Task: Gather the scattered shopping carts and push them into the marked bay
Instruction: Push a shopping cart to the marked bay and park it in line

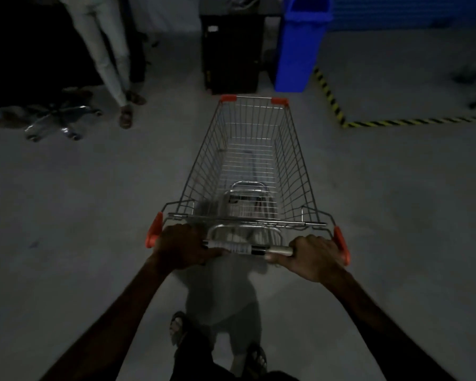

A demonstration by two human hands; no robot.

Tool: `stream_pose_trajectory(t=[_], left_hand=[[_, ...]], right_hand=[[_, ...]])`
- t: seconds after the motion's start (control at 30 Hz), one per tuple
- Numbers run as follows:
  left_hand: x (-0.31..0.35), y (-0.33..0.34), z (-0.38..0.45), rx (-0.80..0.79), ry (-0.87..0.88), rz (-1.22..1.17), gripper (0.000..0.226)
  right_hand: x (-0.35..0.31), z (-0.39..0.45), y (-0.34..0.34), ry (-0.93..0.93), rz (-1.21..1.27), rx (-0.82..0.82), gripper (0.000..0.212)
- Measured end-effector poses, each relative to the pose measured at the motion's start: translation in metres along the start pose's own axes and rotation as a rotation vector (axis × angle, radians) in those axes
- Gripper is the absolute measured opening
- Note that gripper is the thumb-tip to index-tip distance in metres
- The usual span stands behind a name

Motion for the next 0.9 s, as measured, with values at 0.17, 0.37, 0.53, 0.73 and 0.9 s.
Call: stream_pose_trajectory(t=[0.17, 0.37, 0.53, 0.73, 0.9], left_hand=[[0.075, 0.000, 0.060, -0.040, 0.094, -0.028, 0.136], [0.176, -0.010, 0.117, -0.033, 0.262, 0.266, 0.096], [0.249, -0.016, 0.164, -0.086, 0.391, 0.206, 0.086], [0.312, -0.017, 0.235, -0.017, 0.523, 0.185, 0.098], [0.362, -0.022, 0.301, 0.095, 0.740, 0.149, 0.092]], right_hand=[[0.094, -0.002, 0.029, 0.107, 0.141, 0.022, 0.100], [0.193, -0.009, 0.048, 0.255, 0.182, 0.074, 0.106], [0.262, -0.027, 0.050, 0.390, 0.201, 0.066, 0.095], [0.331, -0.027, 0.051, 0.525, 0.213, 0.095, 0.093], [0.386, -0.001, 0.048, 0.605, 0.228, 0.147, 0.100]])
Point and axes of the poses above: each hand's wrist, its own z-axis towards the middle knuckle, its own y-axis out of the palm, x = y × z, the point moved 6 cm from there along z, towards the middle knuckle, and after that the axes turned 12 degrees about y, right-handed, at the moved point
